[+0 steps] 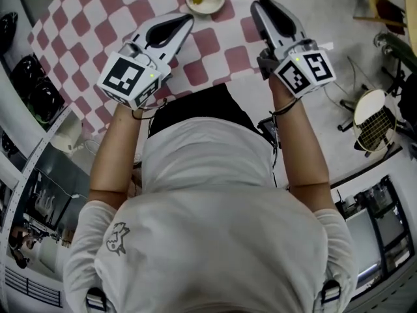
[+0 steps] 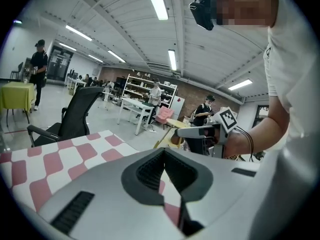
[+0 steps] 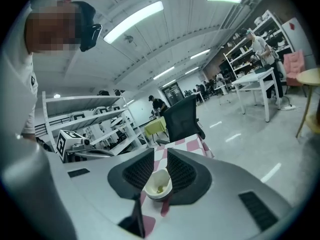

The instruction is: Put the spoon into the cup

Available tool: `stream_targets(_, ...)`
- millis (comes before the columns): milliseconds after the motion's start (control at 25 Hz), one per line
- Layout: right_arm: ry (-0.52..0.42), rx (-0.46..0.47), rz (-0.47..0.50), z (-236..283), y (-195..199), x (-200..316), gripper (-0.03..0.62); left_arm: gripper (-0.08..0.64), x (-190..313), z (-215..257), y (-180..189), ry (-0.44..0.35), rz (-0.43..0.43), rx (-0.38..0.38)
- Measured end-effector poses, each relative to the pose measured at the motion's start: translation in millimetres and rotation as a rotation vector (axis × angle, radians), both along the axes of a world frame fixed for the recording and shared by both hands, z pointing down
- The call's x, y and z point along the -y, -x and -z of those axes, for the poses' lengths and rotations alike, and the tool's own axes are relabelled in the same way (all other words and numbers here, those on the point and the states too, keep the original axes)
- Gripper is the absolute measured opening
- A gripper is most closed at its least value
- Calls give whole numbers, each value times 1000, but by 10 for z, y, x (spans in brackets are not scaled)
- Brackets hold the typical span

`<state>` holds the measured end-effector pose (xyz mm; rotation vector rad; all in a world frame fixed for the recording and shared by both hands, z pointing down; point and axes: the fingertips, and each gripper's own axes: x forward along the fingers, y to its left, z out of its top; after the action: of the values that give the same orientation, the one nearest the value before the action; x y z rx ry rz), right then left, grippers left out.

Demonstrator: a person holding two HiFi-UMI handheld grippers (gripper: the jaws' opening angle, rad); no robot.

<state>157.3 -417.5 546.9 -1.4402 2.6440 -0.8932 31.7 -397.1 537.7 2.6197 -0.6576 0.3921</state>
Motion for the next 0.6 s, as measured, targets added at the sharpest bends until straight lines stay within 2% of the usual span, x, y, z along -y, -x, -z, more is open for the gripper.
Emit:
stream_targets(360,-121,-73,69,643,1,-370,43,14,-306,526,21,-88,45,-30)
stream_targets(600,-211,-103,108,1145,2,-632,37,14,-517,967,-26,-160,49,-58)
